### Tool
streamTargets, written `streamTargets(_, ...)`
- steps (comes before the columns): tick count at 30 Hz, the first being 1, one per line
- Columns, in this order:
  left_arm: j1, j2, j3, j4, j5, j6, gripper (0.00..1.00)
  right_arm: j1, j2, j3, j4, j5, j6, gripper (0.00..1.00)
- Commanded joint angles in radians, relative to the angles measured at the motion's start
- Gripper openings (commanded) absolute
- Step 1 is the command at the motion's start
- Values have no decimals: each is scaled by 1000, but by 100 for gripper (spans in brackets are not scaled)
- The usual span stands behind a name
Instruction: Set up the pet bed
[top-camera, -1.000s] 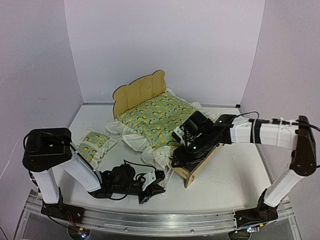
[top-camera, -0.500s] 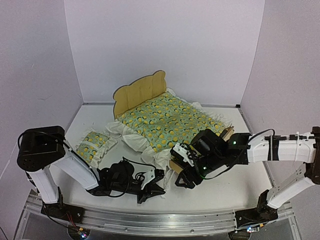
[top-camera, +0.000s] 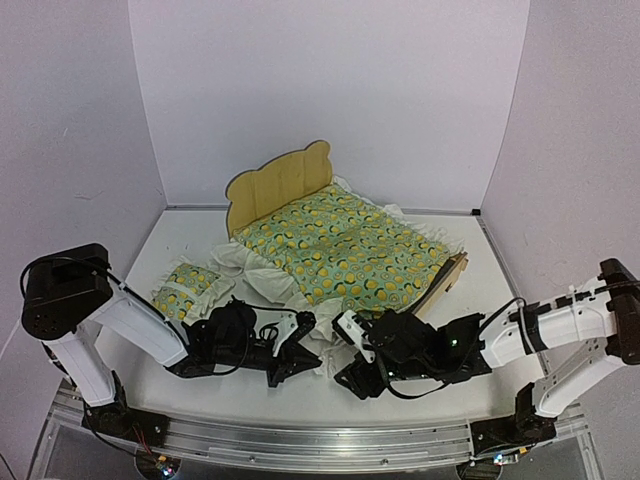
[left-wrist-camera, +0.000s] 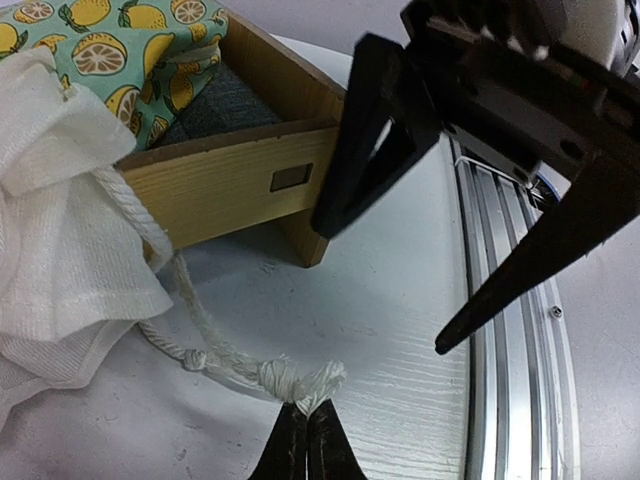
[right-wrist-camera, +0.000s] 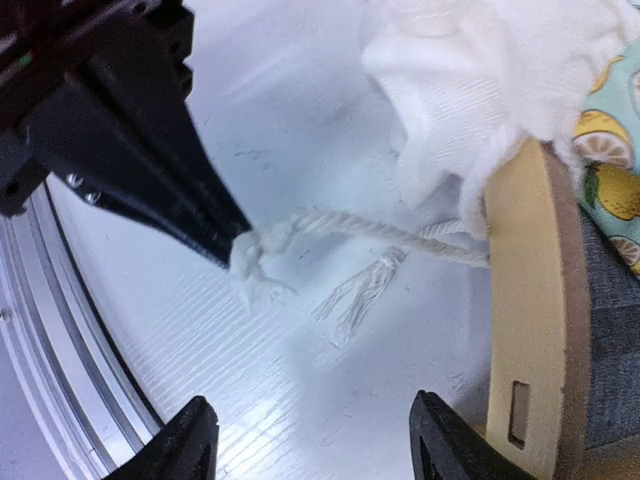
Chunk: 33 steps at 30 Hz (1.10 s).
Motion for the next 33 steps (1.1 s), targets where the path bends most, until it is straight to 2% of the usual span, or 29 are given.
streamTargets(1, -1, -13, 40, -40, 69, -26, 0, -3, -100, 66, -10, 123, 35, 71)
streamTargets(3, -2, 9, 54, -41, 96, -44, 0, -16, -121, 136, -123, 171, 51, 75)
streamTargets(8, -18, 34, 79, -38, 115, -61, 0, -129, -33, 291, -313, 104, 164, 71)
streamTargets(14, -38, 11, 75, -39, 100, -60, 0, -187, 74, 403, -352, 91, 197, 56)
streamTargets(18, -45, -4, 65, -41, 85, -63, 0, -189, 111, 449, -399, 88, 248, 42)
streamTargets(19, -47, -6, 65, -42, 80, -62, 0, -190, 111, 445, -404, 84, 257, 43)
streamTargets(22, -50, -5, 70, -45, 73, -60, 0, -189, 128, 447, -429, 95, 230, 58)
streamTargets(29, -59, 20, 91, -55, 83, -58, 0, -194, 223, 521, -469, 216, 162, 62)
streamTargets(31, -60, 19, 91, -62, 74, -56, 0, -193, 244, 532, -475, 251, 132, 54)
streamTargets(33, -60, 15, 85, -69, 61, -53, 0, -193, 252, 537, -478, 270, 91, 35)
